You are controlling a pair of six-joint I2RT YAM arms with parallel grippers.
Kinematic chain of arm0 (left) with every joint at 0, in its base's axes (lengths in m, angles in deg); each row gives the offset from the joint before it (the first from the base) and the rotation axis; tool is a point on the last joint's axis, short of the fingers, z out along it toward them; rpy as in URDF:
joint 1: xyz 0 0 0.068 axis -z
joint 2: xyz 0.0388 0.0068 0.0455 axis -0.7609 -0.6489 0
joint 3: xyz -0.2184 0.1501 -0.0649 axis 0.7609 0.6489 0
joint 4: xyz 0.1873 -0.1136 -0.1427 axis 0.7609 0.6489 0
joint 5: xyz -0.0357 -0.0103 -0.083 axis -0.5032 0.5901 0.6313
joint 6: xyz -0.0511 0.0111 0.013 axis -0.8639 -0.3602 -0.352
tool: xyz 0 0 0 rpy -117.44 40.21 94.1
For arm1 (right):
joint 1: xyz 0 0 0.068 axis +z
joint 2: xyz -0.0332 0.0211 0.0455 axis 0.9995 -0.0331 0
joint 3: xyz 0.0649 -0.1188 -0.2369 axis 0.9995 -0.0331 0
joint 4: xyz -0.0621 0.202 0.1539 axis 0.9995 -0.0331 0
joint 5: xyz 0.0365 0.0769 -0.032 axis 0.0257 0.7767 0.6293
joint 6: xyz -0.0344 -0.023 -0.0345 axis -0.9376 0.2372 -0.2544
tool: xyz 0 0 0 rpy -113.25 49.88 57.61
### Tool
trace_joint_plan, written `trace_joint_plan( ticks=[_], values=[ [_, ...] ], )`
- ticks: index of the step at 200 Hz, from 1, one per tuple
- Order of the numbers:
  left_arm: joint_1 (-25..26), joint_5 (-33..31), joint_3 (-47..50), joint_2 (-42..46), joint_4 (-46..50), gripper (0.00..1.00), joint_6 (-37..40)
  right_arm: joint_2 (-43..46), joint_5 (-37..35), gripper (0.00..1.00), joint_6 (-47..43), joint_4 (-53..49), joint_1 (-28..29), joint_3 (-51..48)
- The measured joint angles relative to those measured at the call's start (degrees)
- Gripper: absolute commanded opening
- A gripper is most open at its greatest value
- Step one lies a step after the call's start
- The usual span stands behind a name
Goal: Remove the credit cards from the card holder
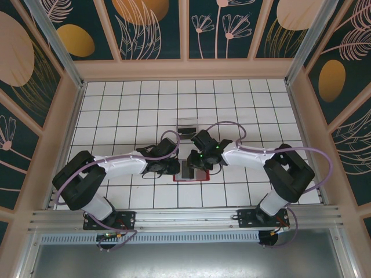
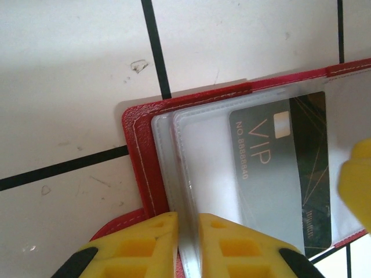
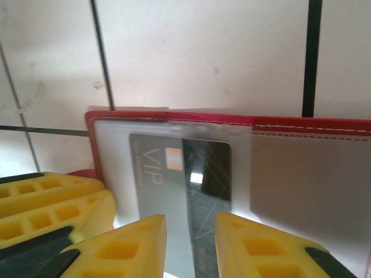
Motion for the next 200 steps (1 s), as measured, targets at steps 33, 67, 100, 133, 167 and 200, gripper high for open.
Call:
trace_joint_plan(
  ticks=[33, 67, 100, 133, 167, 200],
  values=[
    [0.0, -0.2, -0.6, 1.0, 2.0, 0.19, -0.2, 1.7, 0.6, 0.29, 0.0, 1.3, -1.4, -2.0],
    [0.0, 0.1, -2.0, 1.1, 2.2, 0.19, -0.3, 1.7, 2.0, 0.30, 0.0, 3.1, -2.2, -4.4],
    [0.0, 0.5, -3.1, 0.9, 2.1, 0.19, -0.4, 1.7, 4.3, 0.30, -0.2, 5.5, -2.4, -5.7],
    [0.0, 1.0, -4.0, -0.3, 2.0, 0.20, -0.4, 1.7, 5.4, 0.29, -0.5, 7.1, -2.9, -6.1],
    [0.0, 1.1, -3.8, -2.5, 2.0, 0.21, -0.4, 1.7, 6.3, 0.29, -1.3, 8.2, -4.0, -6.8],
    [0.0, 1.1, -3.6, -3.0, 1.7, 0.21, -0.4, 1.7, 7.4, 0.29, -2.0, 8.8, -4.6, -7.1]
  ],
)
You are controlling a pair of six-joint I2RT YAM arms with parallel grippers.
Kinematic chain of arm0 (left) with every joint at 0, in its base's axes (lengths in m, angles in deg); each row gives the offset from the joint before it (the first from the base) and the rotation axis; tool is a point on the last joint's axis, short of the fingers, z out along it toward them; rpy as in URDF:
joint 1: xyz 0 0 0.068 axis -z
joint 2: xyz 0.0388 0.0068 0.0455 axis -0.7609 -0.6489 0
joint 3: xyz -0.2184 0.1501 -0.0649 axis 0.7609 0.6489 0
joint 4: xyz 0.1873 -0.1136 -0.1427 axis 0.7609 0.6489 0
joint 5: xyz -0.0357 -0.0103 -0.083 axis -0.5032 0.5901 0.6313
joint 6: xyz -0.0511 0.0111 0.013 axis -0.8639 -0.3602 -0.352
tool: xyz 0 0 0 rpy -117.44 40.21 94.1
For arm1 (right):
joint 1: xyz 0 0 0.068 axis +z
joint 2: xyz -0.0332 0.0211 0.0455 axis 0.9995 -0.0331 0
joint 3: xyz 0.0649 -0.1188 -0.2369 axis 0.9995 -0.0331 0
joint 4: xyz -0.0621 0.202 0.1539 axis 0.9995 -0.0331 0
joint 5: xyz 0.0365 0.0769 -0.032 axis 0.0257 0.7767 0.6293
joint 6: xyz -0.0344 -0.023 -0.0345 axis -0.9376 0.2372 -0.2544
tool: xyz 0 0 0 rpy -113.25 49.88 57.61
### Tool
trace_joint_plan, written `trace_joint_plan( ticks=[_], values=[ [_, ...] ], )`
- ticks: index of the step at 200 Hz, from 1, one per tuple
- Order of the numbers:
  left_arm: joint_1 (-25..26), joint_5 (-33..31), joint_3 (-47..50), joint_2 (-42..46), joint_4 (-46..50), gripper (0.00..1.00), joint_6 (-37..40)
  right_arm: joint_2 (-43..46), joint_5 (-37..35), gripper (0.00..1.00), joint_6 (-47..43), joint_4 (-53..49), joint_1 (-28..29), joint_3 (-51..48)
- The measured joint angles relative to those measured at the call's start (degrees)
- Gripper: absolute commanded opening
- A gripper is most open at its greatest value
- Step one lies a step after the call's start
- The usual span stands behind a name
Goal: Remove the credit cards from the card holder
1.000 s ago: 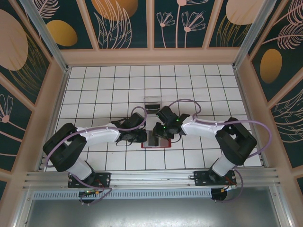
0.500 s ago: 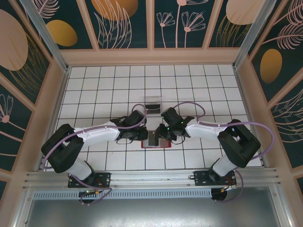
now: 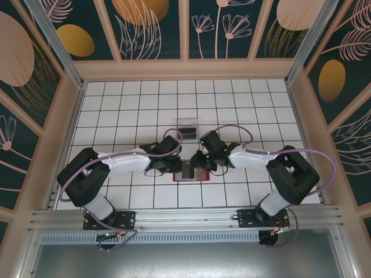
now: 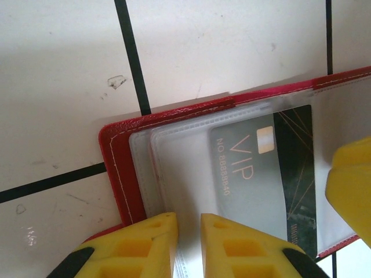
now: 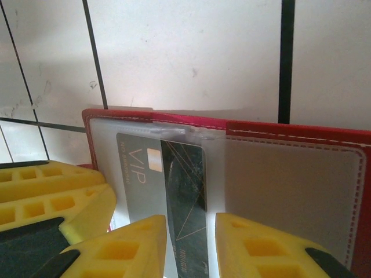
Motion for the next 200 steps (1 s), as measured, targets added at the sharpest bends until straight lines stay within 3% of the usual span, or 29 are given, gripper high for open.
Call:
trace_joint_plan(
  ticks=[129, 200],
  values=[
    [0.0, -0.2, 0.0, -0.3, 0.0, 0.20, 0.0, -2.5, 4.3, 0.24, -1.3, 7.0, -0.5, -3.1],
    [0.0, -0.2, 0.0, -0.4, 0.0, 0.20, 0.0, -2.5, 6.1, 0.14, -1.3, 10.3, -1.0, -4.7]
  ],
)
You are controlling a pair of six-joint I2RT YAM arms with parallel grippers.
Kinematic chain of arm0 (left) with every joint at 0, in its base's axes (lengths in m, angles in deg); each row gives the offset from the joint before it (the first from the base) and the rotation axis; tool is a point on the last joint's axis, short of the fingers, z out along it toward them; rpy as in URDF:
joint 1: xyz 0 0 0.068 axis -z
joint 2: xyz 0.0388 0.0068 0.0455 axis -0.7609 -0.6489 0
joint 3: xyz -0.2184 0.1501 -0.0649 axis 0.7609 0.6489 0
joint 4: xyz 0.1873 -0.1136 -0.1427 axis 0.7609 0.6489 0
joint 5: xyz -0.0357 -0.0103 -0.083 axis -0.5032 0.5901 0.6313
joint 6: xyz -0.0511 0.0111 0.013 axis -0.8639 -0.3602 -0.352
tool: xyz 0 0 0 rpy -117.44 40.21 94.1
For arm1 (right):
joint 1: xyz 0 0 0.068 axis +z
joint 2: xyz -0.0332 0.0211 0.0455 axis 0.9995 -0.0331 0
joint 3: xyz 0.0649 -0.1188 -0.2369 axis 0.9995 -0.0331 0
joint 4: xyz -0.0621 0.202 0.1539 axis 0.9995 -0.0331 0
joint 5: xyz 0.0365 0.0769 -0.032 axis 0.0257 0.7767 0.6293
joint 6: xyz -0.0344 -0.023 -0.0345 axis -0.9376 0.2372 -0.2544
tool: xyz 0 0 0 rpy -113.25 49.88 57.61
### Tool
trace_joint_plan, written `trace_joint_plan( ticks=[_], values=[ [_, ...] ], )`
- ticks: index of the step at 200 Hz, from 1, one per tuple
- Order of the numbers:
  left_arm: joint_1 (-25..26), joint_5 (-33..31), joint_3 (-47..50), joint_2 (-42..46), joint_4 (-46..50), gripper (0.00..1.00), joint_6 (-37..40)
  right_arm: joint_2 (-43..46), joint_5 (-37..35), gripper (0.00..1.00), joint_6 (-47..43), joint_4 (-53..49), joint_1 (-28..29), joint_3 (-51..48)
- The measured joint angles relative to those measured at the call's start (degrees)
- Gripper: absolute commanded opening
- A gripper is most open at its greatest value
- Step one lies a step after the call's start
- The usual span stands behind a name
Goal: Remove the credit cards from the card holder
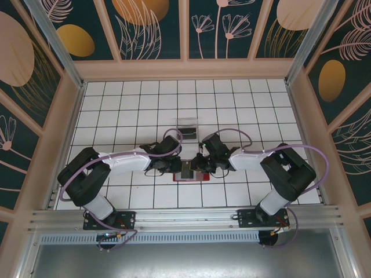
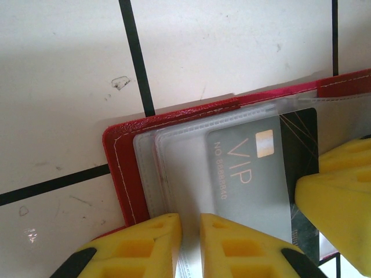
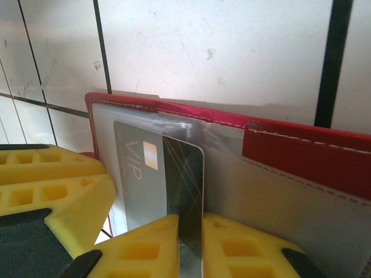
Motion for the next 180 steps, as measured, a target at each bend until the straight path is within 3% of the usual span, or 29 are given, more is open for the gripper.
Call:
trace_joint_plan(
  ticks=[81, 180],
  values=[
    [0.0, 0.0, 0.0, 0.0, 0.0, 0.20, 0.0, 1.7, 0.0, 0.08, -0.2, 0.3, -1.0, -1.6],
    [0.0, -0.2, -0.1, 0.0, 0.1, 0.20, 0.0, 7.1, -1.4, 0.03, -3.3, -7.3, -3.7, -1.7]
  ],
)
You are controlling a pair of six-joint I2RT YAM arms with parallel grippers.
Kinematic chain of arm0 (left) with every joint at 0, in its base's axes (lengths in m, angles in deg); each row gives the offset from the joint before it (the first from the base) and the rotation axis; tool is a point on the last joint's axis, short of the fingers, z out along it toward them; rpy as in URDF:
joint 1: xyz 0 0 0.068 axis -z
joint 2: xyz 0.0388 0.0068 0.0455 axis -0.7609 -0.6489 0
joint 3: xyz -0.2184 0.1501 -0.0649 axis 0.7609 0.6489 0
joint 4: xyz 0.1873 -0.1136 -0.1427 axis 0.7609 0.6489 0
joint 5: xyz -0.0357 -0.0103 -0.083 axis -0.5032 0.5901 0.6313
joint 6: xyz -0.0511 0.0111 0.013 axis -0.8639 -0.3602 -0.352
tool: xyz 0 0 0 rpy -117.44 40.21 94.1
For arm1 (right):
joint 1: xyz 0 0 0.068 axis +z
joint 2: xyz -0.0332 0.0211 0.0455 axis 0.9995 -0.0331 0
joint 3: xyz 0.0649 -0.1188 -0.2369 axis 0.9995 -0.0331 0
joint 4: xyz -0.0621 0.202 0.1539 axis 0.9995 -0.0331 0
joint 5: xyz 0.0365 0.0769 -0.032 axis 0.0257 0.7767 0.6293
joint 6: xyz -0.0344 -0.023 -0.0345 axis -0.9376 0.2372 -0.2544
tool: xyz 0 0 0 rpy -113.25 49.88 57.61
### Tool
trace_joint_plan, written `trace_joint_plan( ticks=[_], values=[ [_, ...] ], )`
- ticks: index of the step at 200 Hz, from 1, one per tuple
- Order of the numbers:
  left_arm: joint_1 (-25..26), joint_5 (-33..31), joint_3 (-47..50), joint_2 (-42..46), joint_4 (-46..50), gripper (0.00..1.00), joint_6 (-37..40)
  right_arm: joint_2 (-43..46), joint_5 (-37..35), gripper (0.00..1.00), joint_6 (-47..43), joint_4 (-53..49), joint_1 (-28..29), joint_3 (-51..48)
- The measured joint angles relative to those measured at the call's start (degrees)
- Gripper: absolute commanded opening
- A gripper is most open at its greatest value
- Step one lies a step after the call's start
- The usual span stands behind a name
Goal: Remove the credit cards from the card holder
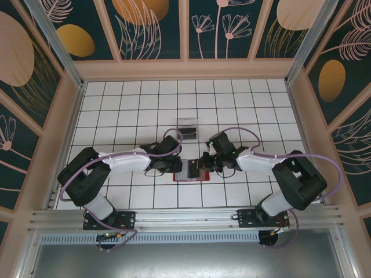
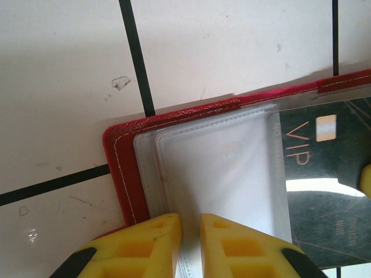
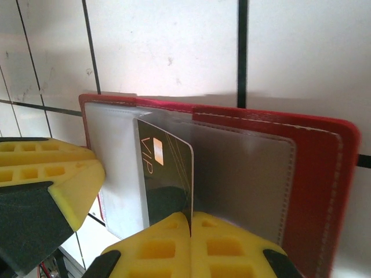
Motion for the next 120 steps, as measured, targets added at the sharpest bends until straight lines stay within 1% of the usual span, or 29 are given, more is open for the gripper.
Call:
trace_joint_plan(
  ticks=[43, 120],
  values=[
    [0.2, -0.3, -0.4, 0.0, 0.6, 0.20, 0.0, 3.0, -2.0, 0.03, -1.1, -3.7, -0.7, 0.5],
    [0.3, -1.3, -0.7, 0.7, 2.4, 0.22, 0.0, 5.6, -3.8, 0.02, -2.8, -9.1, -0.8, 3.3]
  ],
)
